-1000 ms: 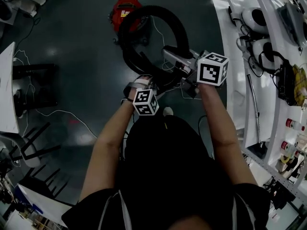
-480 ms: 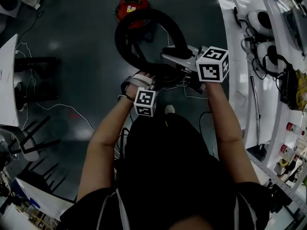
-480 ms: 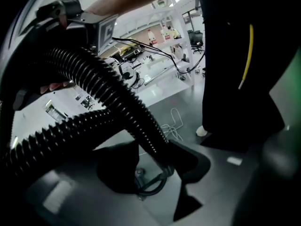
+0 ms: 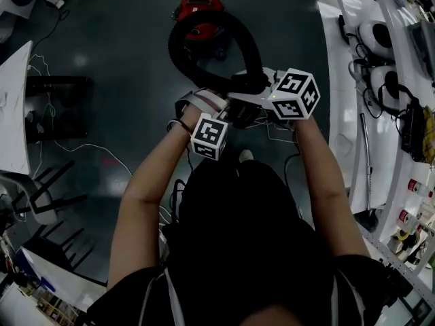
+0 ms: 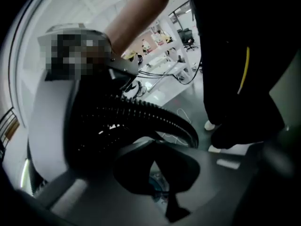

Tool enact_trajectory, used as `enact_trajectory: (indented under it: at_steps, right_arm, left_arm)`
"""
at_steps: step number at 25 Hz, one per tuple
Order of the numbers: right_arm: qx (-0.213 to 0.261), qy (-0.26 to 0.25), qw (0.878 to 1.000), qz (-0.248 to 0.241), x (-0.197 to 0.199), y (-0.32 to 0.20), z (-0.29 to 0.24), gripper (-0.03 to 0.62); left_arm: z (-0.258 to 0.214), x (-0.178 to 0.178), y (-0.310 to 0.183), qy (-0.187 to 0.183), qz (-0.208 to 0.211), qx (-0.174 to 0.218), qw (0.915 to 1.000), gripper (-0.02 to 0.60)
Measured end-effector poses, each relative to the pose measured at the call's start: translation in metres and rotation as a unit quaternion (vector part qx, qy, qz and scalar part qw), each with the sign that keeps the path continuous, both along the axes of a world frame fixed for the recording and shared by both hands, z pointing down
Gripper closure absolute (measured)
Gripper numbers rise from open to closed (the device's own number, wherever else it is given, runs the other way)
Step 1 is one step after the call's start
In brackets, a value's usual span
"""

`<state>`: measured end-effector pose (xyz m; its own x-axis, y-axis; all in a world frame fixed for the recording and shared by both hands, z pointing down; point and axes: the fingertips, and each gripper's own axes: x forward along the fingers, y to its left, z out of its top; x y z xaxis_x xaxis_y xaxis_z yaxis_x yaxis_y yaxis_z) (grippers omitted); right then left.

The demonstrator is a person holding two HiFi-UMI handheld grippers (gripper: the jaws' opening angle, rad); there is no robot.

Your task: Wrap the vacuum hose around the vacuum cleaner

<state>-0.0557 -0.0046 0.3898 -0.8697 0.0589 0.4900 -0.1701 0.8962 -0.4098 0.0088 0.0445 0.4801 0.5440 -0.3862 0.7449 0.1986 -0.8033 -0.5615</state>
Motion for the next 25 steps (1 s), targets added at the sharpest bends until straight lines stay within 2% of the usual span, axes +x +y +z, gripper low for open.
enact_trajectory:
  at_steps: [2,6,9,12,15,19,23,25]
  right_arm:
    - [-0.011,-0.010,1.000,0.008,-0.004,-0.003,0.000,0.399]
    - [-0.001,0.021,0.999,-0.030,-0.009,0.002,0.001,0.371]
    - [0.005,0.034,0.999,-0.042,-0.012,0.006,0.003,0.345]
    - [-0.014,0.041,0.998,-0.045,-0.013,0.006,0.006,0.358]
    - [-0.028,0.027,0.999,-0.026,-0.014,-0.002,0.003,0.395]
    - [-0.046,-0.007,0.999,0.007,-0.018,-0.021,-0.005,0.407]
    - [-0.072,-0.027,0.997,0.021,-0.022,-0.039,-0.009,0.408]
    - [-0.075,-0.027,0.996,0.027,-0.021,-0.049,-0.009,0.408]
  left_arm:
    - [-0.001,-0.006,0.002,-0.010,0.029,0.004,0.9995,0.574]
    - [-0.004,-0.004,0.018,-0.031,0.120,0.046,0.9911,0.574]
    - [-0.006,-0.008,0.024,-0.034,0.145,0.037,0.9882,0.574]
    - [-0.005,-0.011,0.028,-0.039,0.163,0.026,0.9855,0.574]
    - [-0.009,-0.012,0.022,-0.031,0.154,0.032,0.9870,0.574]
    - [-0.020,-0.016,-0.002,-0.013,0.117,0.055,0.9915,0.572]
    - [-0.033,-0.018,-0.026,0.018,0.055,0.066,0.9961,0.568]
    - [-0.040,-0.022,-0.039,0.045,0.010,0.064,0.9969,0.531]
